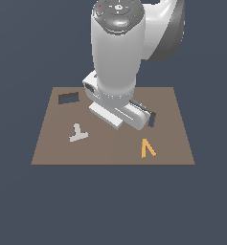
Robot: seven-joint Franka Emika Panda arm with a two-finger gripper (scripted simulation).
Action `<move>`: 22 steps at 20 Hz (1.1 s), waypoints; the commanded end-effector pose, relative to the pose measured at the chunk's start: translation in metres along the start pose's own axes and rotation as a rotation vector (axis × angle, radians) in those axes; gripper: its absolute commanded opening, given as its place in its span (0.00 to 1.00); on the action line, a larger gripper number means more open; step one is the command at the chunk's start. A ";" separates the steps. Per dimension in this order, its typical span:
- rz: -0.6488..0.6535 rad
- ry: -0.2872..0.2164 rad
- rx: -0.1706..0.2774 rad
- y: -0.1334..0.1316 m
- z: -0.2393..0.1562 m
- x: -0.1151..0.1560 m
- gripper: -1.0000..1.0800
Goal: Insert a designated object into the corresponding slot on a board.
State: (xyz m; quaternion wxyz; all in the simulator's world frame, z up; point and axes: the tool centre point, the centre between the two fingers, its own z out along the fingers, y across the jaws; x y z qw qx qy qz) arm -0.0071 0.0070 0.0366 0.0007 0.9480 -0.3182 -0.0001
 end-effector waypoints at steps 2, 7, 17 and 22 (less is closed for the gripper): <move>0.132 0.000 0.000 -0.002 -0.001 -0.013 0.00; 0.312 0.000 0.000 -0.007 -0.001 -0.031 0.00; 0.661 0.000 0.000 -0.027 -0.003 -0.061 0.00; 0.829 -0.001 0.000 -0.041 -0.003 -0.073 0.00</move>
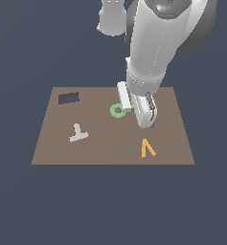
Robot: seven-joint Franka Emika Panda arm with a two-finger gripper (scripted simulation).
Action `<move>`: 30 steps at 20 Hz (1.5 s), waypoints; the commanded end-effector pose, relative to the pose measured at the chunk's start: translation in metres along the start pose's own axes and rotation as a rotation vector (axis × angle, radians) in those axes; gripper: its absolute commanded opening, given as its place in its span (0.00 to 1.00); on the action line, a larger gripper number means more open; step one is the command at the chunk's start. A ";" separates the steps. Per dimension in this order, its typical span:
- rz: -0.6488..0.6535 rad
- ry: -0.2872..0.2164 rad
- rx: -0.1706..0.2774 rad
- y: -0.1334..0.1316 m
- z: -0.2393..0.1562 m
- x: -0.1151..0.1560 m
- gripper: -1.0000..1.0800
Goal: Insert a designated object into the corresponding slot on a board.
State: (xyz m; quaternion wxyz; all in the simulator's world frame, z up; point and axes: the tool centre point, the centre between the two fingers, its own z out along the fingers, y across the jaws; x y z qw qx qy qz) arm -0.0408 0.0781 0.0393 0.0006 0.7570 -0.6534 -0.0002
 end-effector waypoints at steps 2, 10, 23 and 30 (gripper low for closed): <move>0.114 0.000 0.000 -0.002 -0.001 -0.012 0.00; 0.309 -0.001 0.000 -0.009 -0.001 -0.031 0.00; 0.460 -0.001 -0.001 -0.018 -0.002 -0.045 0.00; 0.463 -0.001 -0.001 -0.019 0.002 -0.045 0.00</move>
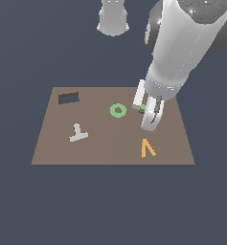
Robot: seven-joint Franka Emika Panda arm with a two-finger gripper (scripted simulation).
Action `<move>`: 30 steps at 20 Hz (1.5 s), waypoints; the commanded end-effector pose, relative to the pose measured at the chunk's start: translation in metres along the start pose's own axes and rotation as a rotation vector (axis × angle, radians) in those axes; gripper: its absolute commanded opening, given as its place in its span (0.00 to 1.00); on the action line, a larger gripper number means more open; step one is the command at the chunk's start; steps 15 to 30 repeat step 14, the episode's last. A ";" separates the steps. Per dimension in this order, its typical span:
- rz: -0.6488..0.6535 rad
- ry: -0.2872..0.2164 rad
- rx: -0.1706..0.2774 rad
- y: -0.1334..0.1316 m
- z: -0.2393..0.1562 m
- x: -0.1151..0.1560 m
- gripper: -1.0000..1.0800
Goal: Insert a designated object into the corresponding slot on a board.
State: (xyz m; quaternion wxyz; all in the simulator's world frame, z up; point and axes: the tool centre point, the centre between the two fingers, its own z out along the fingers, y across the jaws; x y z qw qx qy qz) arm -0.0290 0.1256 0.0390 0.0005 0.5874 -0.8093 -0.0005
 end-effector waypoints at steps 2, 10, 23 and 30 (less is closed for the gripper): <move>0.003 0.000 0.000 0.000 0.007 0.000 0.00; 0.004 0.000 0.000 0.000 0.008 0.000 0.96; 0.004 0.000 0.000 0.000 0.008 0.000 0.96; 0.004 0.000 0.000 0.000 0.008 0.000 0.96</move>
